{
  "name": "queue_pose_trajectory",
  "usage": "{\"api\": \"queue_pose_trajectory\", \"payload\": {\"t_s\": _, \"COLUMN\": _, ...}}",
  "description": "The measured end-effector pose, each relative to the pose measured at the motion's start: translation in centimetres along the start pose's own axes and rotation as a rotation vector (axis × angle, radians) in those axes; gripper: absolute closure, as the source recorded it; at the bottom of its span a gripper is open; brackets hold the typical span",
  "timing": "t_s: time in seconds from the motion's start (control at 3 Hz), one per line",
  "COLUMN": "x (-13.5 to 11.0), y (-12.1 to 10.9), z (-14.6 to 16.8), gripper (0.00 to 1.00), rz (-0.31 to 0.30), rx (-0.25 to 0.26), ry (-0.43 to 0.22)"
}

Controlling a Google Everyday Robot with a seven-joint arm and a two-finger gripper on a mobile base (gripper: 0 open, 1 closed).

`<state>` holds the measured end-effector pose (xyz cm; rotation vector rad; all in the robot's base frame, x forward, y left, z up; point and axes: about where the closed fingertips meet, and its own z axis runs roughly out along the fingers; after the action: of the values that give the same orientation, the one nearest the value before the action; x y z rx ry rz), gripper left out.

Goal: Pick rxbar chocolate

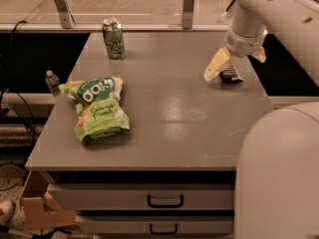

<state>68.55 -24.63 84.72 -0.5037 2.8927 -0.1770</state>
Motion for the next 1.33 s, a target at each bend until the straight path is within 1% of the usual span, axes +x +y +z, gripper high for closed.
{"api": "queue_pose_trajectory", "payload": {"t_s": 0.33, "x": -1.3, "y": 1.7, "z": 1.6, "gripper": 0.00, "rz": 0.046, "rx": -0.048, "ry": 0.033}}
{"api": "queue_pose_trajectory", "payload": {"t_s": 0.67, "x": -2.1, "y": 2.3, "z": 2.2, "gripper": 0.00, "rz": 0.070, "rx": -0.075, "ry": 0.040}}
{"api": "queue_pose_trajectory", "payload": {"t_s": 1.0, "x": -2.6, "y": 2.7, "z": 2.4, "gripper": 0.17, "rz": 0.081, "rx": -0.088, "ry": 0.042}}
{"api": "queue_pose_trajectory", "payload": {"t_s": 1.33, "x": -3.1, "y": 2.9, "z": 2.6, "gripper": 0.39, "rz": 0.082, "rx": -0.092, "ry": 0.048}}
